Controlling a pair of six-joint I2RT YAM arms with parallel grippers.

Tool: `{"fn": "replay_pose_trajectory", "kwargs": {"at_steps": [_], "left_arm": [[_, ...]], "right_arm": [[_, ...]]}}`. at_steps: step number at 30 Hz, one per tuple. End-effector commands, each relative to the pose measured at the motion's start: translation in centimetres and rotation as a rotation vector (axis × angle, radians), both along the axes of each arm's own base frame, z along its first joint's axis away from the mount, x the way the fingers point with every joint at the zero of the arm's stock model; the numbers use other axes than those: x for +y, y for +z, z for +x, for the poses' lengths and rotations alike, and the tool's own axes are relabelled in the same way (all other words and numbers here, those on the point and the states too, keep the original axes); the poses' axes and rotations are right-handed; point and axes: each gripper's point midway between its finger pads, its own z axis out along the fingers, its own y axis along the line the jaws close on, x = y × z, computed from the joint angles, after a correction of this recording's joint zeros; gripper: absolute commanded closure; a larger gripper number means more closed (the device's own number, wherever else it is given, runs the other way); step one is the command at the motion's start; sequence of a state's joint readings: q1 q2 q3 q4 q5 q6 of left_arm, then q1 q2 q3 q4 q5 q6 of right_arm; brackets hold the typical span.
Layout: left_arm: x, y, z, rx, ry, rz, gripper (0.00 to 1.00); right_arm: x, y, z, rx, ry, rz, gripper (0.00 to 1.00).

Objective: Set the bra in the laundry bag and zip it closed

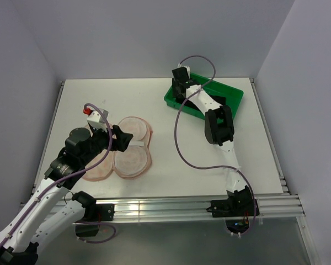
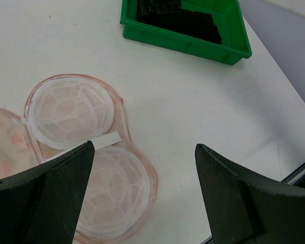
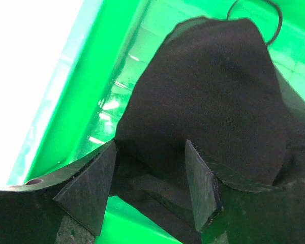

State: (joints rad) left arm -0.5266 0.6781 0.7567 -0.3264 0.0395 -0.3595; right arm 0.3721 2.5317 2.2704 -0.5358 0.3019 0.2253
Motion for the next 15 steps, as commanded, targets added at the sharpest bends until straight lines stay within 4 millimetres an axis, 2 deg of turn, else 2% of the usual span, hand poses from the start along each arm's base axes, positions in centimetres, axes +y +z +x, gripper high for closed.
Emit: {"fn": "replay_pose_trajectory", "kwargs": {"at_steps": [1, 4, 5, 7, 8, 9, 11, 12, 15], "left_arm": [[0.1, 0.6, 0.1, -0.03, -0.005, 0.005, 0.12], [0.3, 0.7, 0.1, -0.036, 0.003, 0.004, 0.12], [0.4, 0.8, 0.1, -0.039, 0.007, 0.006, 0.12], [0.6, 0.8, 0.1, -0.044, 0.019, 0.006, 0.12], [0.6, 0.9, 0.1, -0.047, 0.017, 0.004, 0.12], [0.6, 1.0, 0.0, -0.051, 0.017, 0.002, 0.13], [0.4, 1.1, 0.0, -0.055, 0.005, -0.004, 0.13], [0.4, 1.0, -0.1, -0.05, 0.001, -0.003, 0.13], [0.4, 1.0, -0.1, -0.051, -0.001, -0.004, 0.13]], "right_arm": [[-0.7, 0.9, 0.5, -0.008, -0.049, 0.005, 0.35], [-1.1, -0.2, 0.0, 0.045, -0.07, 0.016, 0.36], [-1.8, -1.5, -0.8, 0.098, -0.082, 0.007, 0.37], [-2.2, -2.0, -1.1, 0.119, -0.098, 0.002, 0.5], [-2.7, -1.5, -1.1, 0.114, -0.112, -0.004, 0.57], [-3.0, -2.0, -1.5, 0.123, -0.118, -0.012, 0.73], [-3.0, -0.7, -1.2, 0.083, -0.123, -0.004, 0.84], [-3.2, -1.4, -1.7, 0.099, -0.126, -0.011, 0.94], [-3.3, -0.9, -2.2, 0.07, -0.13, -0.003, 0.99]]}}
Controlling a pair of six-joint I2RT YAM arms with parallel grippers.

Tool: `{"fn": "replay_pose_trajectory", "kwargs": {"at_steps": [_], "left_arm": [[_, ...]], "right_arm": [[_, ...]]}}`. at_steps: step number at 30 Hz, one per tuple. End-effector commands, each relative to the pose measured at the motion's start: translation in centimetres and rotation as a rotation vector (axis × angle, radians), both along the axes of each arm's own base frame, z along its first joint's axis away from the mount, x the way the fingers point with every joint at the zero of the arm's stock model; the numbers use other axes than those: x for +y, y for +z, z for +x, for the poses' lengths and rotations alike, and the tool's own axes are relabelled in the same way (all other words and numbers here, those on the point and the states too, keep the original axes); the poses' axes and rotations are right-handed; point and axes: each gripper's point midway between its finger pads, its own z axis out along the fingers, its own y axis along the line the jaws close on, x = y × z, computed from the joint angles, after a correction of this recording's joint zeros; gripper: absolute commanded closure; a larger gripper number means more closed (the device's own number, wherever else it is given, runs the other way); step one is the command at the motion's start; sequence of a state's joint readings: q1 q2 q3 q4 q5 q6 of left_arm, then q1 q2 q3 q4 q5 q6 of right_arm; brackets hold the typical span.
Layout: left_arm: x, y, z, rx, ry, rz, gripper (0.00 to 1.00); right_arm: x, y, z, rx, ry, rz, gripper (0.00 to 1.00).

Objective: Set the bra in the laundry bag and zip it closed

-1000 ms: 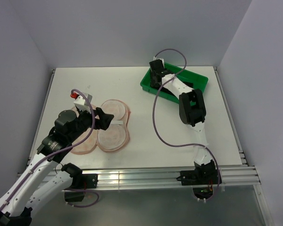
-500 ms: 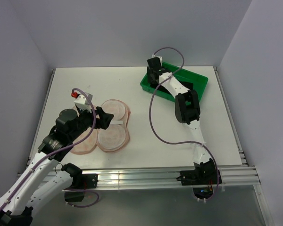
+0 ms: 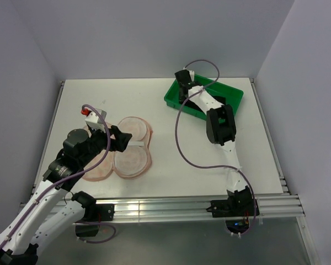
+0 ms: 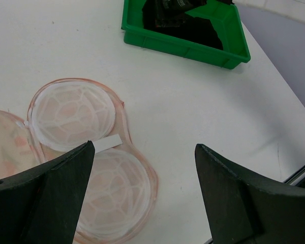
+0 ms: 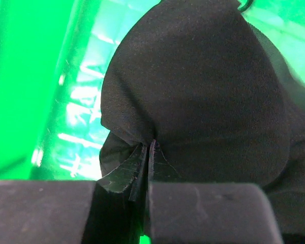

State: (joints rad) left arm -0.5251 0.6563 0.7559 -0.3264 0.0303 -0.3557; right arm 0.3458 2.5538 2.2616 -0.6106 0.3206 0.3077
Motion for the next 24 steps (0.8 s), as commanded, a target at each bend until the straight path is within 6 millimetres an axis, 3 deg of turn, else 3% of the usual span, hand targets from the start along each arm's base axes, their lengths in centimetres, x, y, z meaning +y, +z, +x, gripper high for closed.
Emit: {"fn": "replay_pose_trajectory", "kwargs": {"at_steps": [1, 4, 5, 6, 7, 10, 11, 13, 14, 16, 21, 22, 24], "left_arm": [[0.0, 0.5, 0.0, -0.032, -0.008, 0.002, 0.13], [-0.1, 0.5, 0.0, -0.032, -0.014, -0.001, 0.14], [-0.1, 0.5, -0.1, -0.03, -0.016, -0.004, 0.14], [-0.2, 0.5, 0.0, -0.028, -0.018, -0.004, 0.14], [-0.2, 0.4, 0.0, -0.025, -0.019, -0.004, 0.14], [-0.4, 0.4, 0.1, -0.017, -0.023, -0.01, 0.14], [-0.6, 0.5, 0.1, -0.013, -0.026, -0.017, 0.14], [-0.8, 0.6, 0.1, -0.008, -0.035, -0.03, 0.15], [-0.9, 0.8, 0.1, -0.005, -0.035, -0.04, 0.16], [-1.1, 1.0, 0.1, -0.001, -0.038, -0.049, 0.16], [-1.7, 2.4, 0.7, -0.003, -0.037, -0.091, 0.17], [-1.9, 2.8, 0.7, -0.003, -0.043, -0.107, 0.17], [-2.3, 3.6, 1.1, -0.017, -0.047, -0.132, 0.18]], "right_arm": [[-1.1, 1.8, -1.1, -0.022, -0.04, -0.004, 1.0], [-0.7, 4.7, -1.0, -0.134, -0.031, 0.055, 1.0], [-0.5, 7.8, -0.3, -0.224, -0.03, 0.089, 1.0], [-0.6, 7.8, -0.6, -0.234, -0.027, 0.09, 1.0], [-0.8, 9.0, -0.4, -0.269, -0.025, 0.095, 1.0], [-0.7, 13.3, 0.4, -0.387, -0.009, 0.113, 1.0], [-0.7, 16.3, 0.8, -0.466, -0.003, 0.136, 1.0], [-0.8, 18.0, 0.5, -0.507, 0.006, 0.143, 1.0], [-0.8, 19.9, 0.0, -0.551, 0.016, 0.161, 1.0], [-0.7, 21.8, -0.7, -0.592, 0.043, 0.182, 1.0], [0.5, 27.9, -5.2, -0.703, 0.176, 0.29, 1.0], [0.5, 30.5, -6.6, -0.754, 0.203, 0.317, 1.0], [1.3, 31.4, -8.4, -0.759, 0.265, 0.361, 1.0]]}}
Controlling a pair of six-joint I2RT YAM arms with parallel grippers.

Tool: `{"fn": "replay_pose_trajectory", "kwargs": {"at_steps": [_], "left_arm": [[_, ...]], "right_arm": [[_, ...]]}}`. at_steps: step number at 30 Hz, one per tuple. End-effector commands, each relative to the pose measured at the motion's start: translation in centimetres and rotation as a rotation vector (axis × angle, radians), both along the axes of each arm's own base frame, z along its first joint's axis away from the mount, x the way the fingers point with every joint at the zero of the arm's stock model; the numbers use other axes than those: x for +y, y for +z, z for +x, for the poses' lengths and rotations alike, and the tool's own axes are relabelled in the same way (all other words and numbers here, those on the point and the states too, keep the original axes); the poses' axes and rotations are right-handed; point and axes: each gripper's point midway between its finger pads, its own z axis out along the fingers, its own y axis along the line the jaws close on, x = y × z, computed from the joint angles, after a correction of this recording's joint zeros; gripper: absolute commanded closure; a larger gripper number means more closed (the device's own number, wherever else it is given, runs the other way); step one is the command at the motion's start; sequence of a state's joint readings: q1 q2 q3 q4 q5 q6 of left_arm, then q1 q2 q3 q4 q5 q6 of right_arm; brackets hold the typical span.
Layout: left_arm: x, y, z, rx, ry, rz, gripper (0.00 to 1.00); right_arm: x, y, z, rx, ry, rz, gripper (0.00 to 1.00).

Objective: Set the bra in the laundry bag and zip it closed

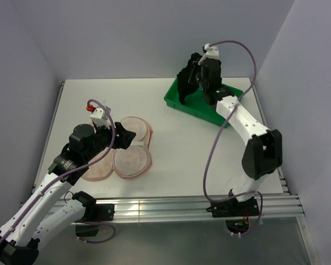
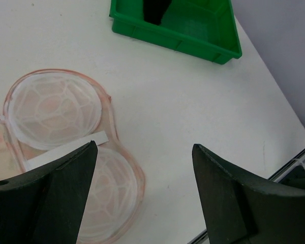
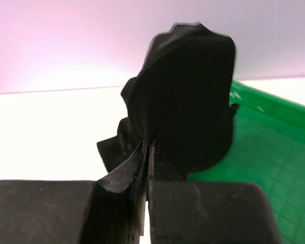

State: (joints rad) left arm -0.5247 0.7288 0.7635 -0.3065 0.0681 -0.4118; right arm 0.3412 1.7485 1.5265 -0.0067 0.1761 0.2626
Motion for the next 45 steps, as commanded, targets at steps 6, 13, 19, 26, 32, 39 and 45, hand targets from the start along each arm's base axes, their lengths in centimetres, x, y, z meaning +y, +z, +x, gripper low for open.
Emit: {"fn": "replay_pose_trajectory", "kwargs": {"at_steps": [6, 13, 19, 26, 32, 39, 45], "left_arm": [[-3.8, 7.9, 0.7, -0.129, -0.129, -0.228, 0.13], [-7.0, 11.0, 1.6, -0.195, -0.223, -0.287, 0.04], [-9.7, 11.9, 0.9, -0.22, -0.272, -0.314, 0.06], [-10.2, 11.5, 1.0, -0.233, -0.24, -0.296, 0.14], [-10.3, 10.4, 1.5, -0.21, -0.222, -0.273, 0.41], [-9.4, 10.4, 2.5, -0.225, -0.147, -0.259, 0.73], [-9.0, 11.1, 1.4, -0.258, -0.184, -0.252, 1.0]], "right_arm": [[2.7, 11.5, -8.9, -0.263, 0.248, 0.208, 1.0], [7.2, 13.2, -16.1, -0.301, 0.334, 0.389, 1.0], [10.6, 11.2, -20.7, -0.259, 0.383, 0.513, 1.0], [12.8, 9.8, -23.5, -0.215, 0.425, 0.538, 1.0], [13.7, 9.7, -24.7, -0.206, 0.445, 0.562, 1.0], [14.0, 10.4, -25.7, -0.206, 0.476, 0.578, 1.0], [14.1, 9.7, -26.9, -0.2, 0.538, 0.538, 0.96]]}}
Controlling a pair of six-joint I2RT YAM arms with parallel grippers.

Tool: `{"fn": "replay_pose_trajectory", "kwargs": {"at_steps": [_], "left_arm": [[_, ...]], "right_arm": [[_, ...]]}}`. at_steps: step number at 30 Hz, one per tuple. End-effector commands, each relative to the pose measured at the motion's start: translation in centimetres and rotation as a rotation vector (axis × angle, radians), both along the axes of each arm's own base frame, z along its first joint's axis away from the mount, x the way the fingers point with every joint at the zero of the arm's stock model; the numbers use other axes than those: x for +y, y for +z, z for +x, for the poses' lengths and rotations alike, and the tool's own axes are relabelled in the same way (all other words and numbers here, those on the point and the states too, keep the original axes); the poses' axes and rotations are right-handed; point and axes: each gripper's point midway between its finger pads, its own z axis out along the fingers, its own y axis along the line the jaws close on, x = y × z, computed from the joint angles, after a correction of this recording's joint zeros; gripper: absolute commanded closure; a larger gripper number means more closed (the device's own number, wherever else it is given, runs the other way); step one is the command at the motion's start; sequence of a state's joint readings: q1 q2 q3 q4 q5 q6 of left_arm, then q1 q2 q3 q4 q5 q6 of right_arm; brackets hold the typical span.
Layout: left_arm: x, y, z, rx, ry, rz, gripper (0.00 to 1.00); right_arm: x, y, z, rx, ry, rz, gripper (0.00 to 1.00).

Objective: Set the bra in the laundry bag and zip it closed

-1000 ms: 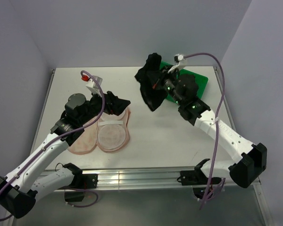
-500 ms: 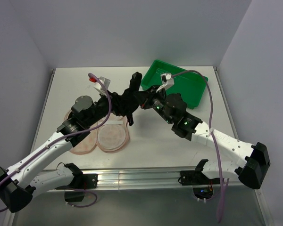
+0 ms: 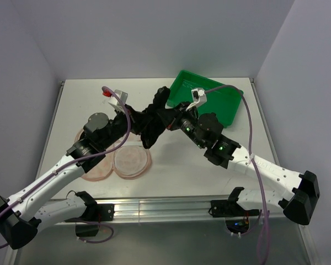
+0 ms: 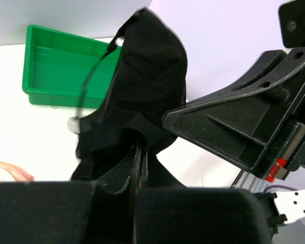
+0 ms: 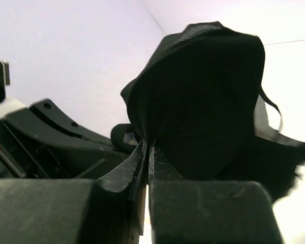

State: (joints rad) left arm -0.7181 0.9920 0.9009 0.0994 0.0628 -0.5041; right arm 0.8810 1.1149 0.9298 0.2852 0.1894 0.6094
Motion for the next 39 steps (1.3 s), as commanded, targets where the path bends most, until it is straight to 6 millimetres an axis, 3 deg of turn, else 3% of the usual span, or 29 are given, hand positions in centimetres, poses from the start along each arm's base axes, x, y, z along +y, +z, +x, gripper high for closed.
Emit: {"fn": "replay_pose_trajectory", "kwargs": {"at_steps": [1, 4, 5, 7, 10, 13, 15, 18, 20, 21, 22, 26, 33, 39], "left_arm": [[0.8, 3.4, -1.3, -0.108, -0.02, -0.019, 1.0], [1.5, 3.5, -2.9, -0.112, -0.058, 0.0, 1.0], [1.4, 3.2, -3.7, -0.111, -0.093, 0.006, 1.0], [1.6, 3.1, -5.1, -0.105, -0.141, 0.019, 1.0], [1.7, 3.3, -7.2, -0.122, -0.218, 0.014, 1.0], [1.9, 3.3, -8.7, -0.121, -0.274, 0.019, 1.0], [1.8, 3.3, -9.7, -0.123, -0.32, 0.013, 1.0], [1.8, 3.5, -11.7, -0.162, -0.401, -0.009, 1.0], [1.8, 4.1, -12.6, -0.197, -0.44, -0.026, 1.0], [1.7, 4.2, -13.0, -0.21, -0.463, -0.026, 1.0], [1.7, 4.4, -13.9, -0.228, -0.504, -0.028, 1.0], [1.6, 4.8, -15.3, -0.259, -0.582, -0.022, 1.0], [1.9, 5.2, -15.9, -0.294, -0.593, -0.024, 1.0], [2.3, 5.0, -15.2, -0.289, -0.54, -0.019, 1.0]], "right_arm": [[-0.3, 2.7, -2.0, -0.103, 0.071, 0.01, 0.85], [-0.2, 2.4, -3.5, -0.177, 0.234, -0.179, 0.56], [-0.4, 2.3, -3.7, -0.208, 0.273, -0.231, 0.42], [-1.0, 2.0, -5.2, -0.238, 0.436, -0.268, 0.3], [-2.2, 2.3, -7.5, -0.33, 0.625, -0.268, 0.24], [-3.2, 3.1, -9.6, -0.433, 0.697, -0.311, 0.24], [-4.0, 5.1, -10.1, -0.523, 0.666, -0.338, 0.21], [-4.2, 5.4, -10.5, -0.634, 0.696, -0.418, 0.07], [-3.8, 5.4, -11.5, -0.702, 0.805, -0.425, 0.06], [-3.1, 4.6, -11.0, -0.672, 0.855, -0.429, 0.05], [-3.1, 5.3, -11.4, -0.662, 0.89, -0.435, 0.05], [-2.5, 5.0, -9.9, -0.67, 0.933, -0.478, 0.03], [-1.0, 3.4, -8.8, -0.597, 1.059, -0.453, 0.03], [-1.4, 0.6, -11.5, -0.545, 1.144, -0.364, 0.07]]}}
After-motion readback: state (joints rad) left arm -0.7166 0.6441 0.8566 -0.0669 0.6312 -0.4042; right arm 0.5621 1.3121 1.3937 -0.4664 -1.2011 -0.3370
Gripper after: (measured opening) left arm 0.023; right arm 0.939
